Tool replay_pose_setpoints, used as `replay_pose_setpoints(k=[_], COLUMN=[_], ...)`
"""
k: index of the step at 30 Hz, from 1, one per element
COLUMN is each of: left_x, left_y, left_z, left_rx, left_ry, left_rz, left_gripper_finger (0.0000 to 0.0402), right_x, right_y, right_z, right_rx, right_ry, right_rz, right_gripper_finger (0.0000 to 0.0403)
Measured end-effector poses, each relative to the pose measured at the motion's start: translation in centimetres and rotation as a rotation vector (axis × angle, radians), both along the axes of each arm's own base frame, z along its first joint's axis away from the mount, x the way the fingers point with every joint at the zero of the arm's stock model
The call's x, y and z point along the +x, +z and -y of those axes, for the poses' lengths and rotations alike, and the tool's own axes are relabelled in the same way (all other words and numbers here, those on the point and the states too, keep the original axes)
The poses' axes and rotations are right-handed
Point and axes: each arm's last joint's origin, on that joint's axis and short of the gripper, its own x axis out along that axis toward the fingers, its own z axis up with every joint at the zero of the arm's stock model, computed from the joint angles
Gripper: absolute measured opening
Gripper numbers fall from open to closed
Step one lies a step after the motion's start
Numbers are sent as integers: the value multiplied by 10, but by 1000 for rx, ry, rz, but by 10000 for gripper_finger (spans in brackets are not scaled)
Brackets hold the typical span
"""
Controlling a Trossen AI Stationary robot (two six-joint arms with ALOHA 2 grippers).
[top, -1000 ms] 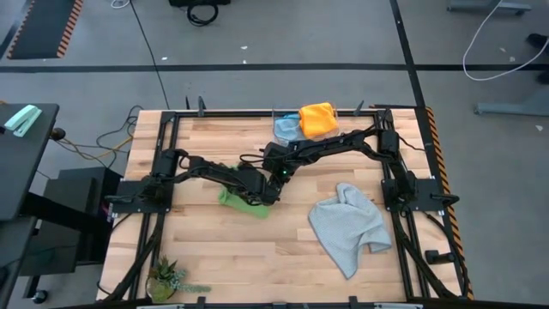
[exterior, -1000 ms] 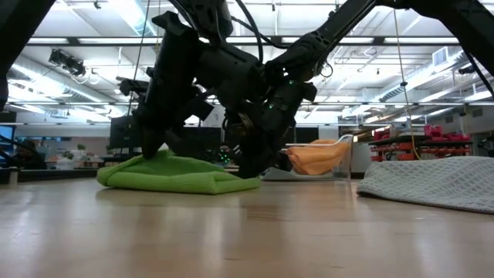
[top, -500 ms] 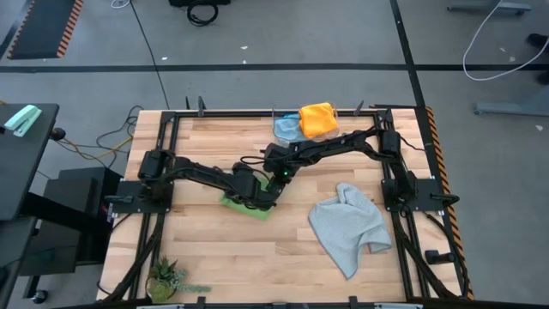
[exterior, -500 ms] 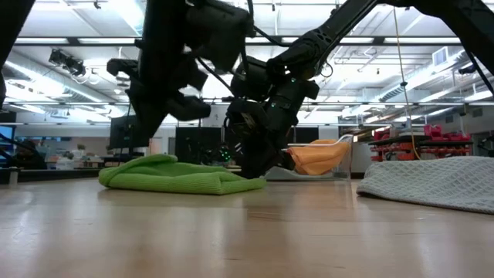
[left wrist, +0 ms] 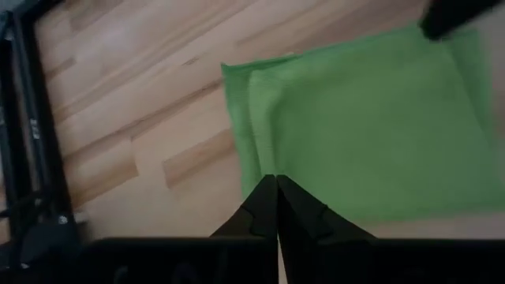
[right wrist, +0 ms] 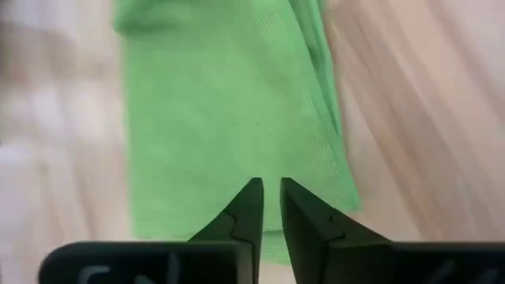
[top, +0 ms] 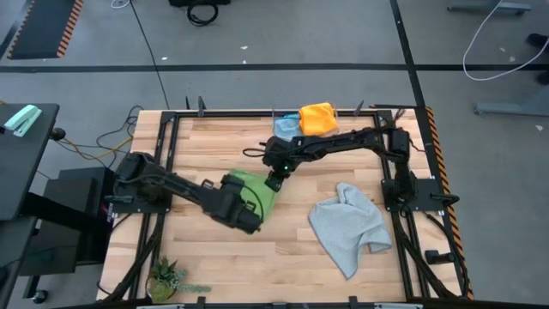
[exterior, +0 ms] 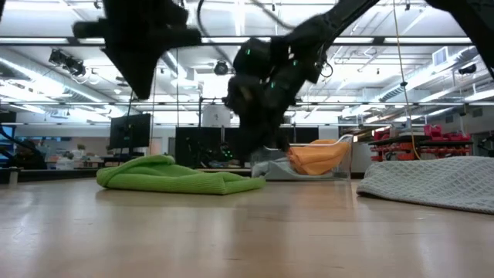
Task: Fold microfiber towels
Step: Fold the green microfiber cloth, then put the green microfiber cloth into the transparent bin
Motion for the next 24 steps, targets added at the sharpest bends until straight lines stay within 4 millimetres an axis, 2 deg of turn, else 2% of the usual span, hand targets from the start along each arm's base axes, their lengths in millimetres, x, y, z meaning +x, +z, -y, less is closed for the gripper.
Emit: replay_pose_setpoints(k=[5,9,13,16,18,24], left_x=[-8,-14,-21,-29,-36,-60], left_y=[9,10,12,20,26,49], left_z=[18,35,48,55,60,66], left_rx=[-24,3,57,88,119,258], left_ry=[-47,-88,-138,-182,-214,-298], left_rz=[75,111,153,187,219,331], left_gripper_finger=[29,43,41,31,24,7], right_x=[-12,-31,-53,-73,-89,-144], right_y=[45,86,119,130,131,119], right_z=[1,0,-10,-24,-35,-78], right_rx=[-52,-116,-102,-67,-24,73], right_ry=[-28,-84,-137,-168,-203,-382], right_rz=[90,135,183,200,196,180], right_gripper_finger=[65,69,71,71,71,71])
